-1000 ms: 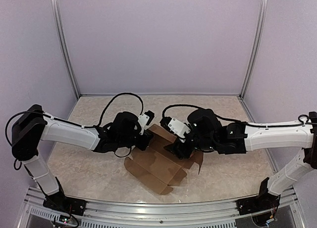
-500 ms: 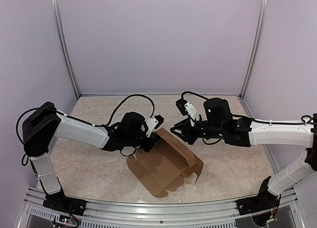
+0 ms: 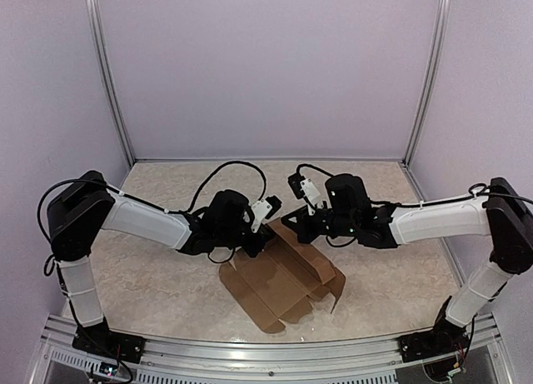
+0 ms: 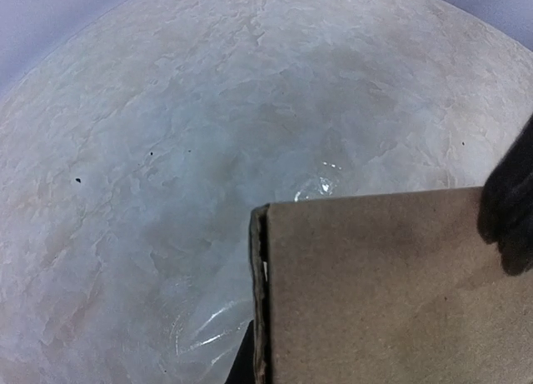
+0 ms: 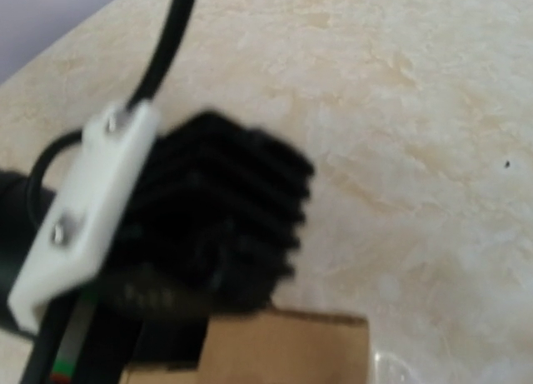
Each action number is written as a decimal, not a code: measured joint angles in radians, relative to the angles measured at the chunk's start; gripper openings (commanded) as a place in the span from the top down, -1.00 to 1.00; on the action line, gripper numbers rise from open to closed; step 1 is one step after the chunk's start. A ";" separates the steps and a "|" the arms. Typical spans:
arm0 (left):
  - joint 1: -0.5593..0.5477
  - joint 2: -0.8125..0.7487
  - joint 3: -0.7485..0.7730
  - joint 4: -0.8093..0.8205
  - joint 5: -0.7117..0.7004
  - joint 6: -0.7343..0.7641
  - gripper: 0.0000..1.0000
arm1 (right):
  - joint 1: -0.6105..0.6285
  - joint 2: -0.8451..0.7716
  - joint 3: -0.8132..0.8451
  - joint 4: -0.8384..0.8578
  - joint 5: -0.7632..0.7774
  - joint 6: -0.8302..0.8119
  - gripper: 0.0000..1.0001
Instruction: Fold the paper box
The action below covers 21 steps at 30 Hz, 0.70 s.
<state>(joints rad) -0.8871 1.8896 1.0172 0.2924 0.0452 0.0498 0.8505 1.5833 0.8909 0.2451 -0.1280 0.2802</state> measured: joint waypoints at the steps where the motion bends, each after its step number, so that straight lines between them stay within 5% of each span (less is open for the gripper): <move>1: 0.000 0.004 0.001 0.002 0.001 0.000 0.98 | -0.001 0.012 0.002 0.016 0.000 0.004 1.00; 21: -0.001 0.057 -0.005 0.077 -0.001 -0.031 0.80 | -0.017 0.209 0.041 0.229 0.008 0.062 1.00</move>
<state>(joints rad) -0.8879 1.9469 1.0126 0.3698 0.0444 0.0193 0.8337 1.7920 0.9321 0.4744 -0.1196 0.3420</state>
